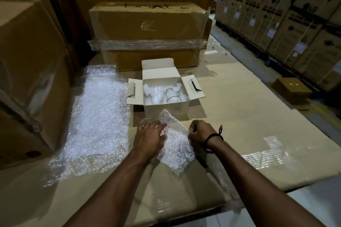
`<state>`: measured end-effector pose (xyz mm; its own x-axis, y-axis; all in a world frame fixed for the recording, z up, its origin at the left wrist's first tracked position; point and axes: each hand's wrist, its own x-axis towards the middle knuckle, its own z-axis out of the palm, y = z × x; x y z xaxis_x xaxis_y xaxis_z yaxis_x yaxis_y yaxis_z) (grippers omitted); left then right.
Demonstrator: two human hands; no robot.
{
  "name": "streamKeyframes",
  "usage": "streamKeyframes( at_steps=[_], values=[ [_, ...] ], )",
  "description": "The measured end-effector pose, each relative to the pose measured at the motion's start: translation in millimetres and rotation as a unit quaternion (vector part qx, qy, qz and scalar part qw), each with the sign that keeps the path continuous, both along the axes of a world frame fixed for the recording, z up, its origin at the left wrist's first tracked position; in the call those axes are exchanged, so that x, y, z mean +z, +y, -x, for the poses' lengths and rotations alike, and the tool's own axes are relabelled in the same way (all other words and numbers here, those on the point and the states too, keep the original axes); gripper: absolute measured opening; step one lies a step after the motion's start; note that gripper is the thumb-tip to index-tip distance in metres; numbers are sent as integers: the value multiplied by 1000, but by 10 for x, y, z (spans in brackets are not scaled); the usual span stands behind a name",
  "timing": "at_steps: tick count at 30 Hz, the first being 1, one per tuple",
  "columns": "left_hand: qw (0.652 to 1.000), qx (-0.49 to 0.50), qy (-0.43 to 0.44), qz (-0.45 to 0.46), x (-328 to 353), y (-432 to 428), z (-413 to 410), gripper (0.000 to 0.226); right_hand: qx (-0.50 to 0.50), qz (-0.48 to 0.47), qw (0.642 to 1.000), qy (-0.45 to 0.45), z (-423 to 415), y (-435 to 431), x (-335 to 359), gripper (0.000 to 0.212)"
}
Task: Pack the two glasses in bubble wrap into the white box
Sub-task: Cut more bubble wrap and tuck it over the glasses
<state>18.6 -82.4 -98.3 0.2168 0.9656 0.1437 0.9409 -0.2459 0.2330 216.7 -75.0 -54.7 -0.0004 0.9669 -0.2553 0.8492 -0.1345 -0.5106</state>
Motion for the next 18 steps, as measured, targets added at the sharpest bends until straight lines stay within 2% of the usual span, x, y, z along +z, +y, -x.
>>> streamKeyframes(
  at_steps=[3, 4, 6, 8, 10, 12, 14, 18],
  values=[
    [991, 32, -127, -42, 74, -54, -42, 74, 37, -94, 995, -1, -126, 102, 71, 18],
    [989, 22, -131, -60, 84, -46, -48, 86, 63, -119, 991, -23, -158, 138, 88, 16],
    [994, -10, -68, -88, 138, 15, -71, 107, 109, -163, 978, -78, -195, 196, 118, 20],
    [998, 3, -2, -70, 240, 103, -96, 111, 139, -213, 961, -108, -191, 230, 158, 30],
    [997, 28, 47, -61, 320, 201, -83, 97, 158, -256, 947, -114, -176, 242, 185, 35],
    [992, 30, 74, -95, 355, 248, -48, 66, 158, -276, 942, -108, -171, 225, 161, 35],
    [986, 36, 54, -153, 265, 233, -6, 39, 153, -261, 944, -133, -189, 180, 87, 34],
    [977, 4, 6, -211, 99, 116, 47, 23, 130, -229, 946, -187, -293, 160, -56, 34]
  ],
)
